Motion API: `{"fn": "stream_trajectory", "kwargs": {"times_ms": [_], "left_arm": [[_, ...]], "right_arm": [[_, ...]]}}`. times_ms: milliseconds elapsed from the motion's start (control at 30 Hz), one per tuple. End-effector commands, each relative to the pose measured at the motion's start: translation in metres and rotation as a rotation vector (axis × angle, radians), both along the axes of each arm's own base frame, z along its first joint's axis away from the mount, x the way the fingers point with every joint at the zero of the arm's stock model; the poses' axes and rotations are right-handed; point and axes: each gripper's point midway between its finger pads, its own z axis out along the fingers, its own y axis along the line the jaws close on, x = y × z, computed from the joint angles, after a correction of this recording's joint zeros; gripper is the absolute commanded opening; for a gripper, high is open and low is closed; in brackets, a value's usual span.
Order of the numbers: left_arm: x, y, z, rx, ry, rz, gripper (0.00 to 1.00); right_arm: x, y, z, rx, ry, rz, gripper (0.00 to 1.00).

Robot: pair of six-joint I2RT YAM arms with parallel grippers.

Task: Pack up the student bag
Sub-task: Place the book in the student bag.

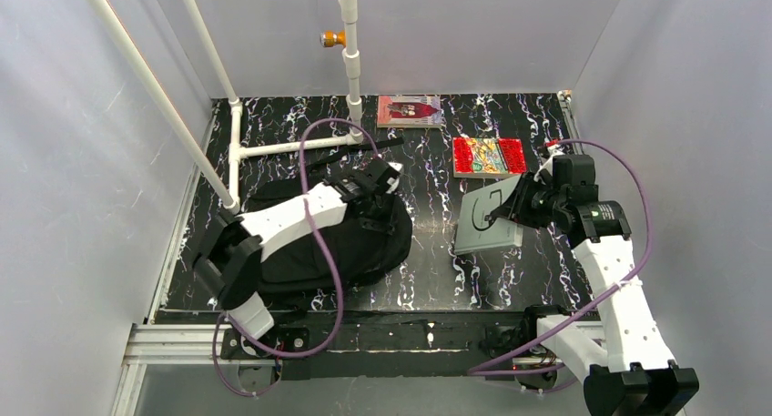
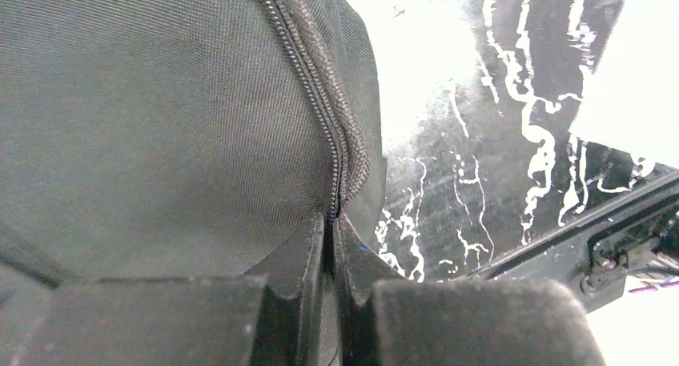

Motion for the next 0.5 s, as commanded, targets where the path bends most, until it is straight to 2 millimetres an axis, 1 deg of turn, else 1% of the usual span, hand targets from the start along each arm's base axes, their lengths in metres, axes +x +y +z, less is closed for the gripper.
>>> {"fn": "stream_trajectory", "kwargs": {"times_ms": [0,67,133,200,267,333,400,433,467], "left_arm": [[0.008,0.0,0.075,-0.15,-0.227,-0.029,0.0],[0.001,-0.005,0.095,-0.23,-0.256,-0.066,0.0],[-0.002,-0.005,0.114,-0.29,-0.302,-0.073,0.0],[-0.006,-0.004,0.13,-0.351,-0.354,-0.083,0.0],[-0.009,-0.006,0.145,-0.424,-0.418,-0.109,0.0],[-0.013,-0.005,0.153,-0.477,-0.474,-0.13,0.0],[-0.015,-0.002,0.158,-0.497,-0.506,-0.138,0.0],[-0.017,-0.002,0.159,-0.507,-0.516,-0.145,0.0],[-0.019,-0.002,0.161,-0.523,-0.527,-0.156,0.0]], "right_arm": [[0.015,0.032,0.03,0.137,-0.122,0.144,0.01],[0.013,0.041,0.032,0.185,-0.116,0.172,0.01],[0.01,0.052,0.037,0.249,-0.114,0.212,0.01],[0.006,0.064,0.048,0.327,-0.108,0.256,0.01],[0.002,0.079,0.062,0.441,-0.099,0.302,0.01],[-0.001,0.093,0.079,0.58,-0.101,0.346,0.01],[-0.002,0.098,0.095,0.656,-0.122,0.346,0.01],[-0.001,0.098,0.098,0.661,-0.133,0.333,0.01],[0.0,0.097,0.096,0.655,-0.132,0.318,0.01]]}}
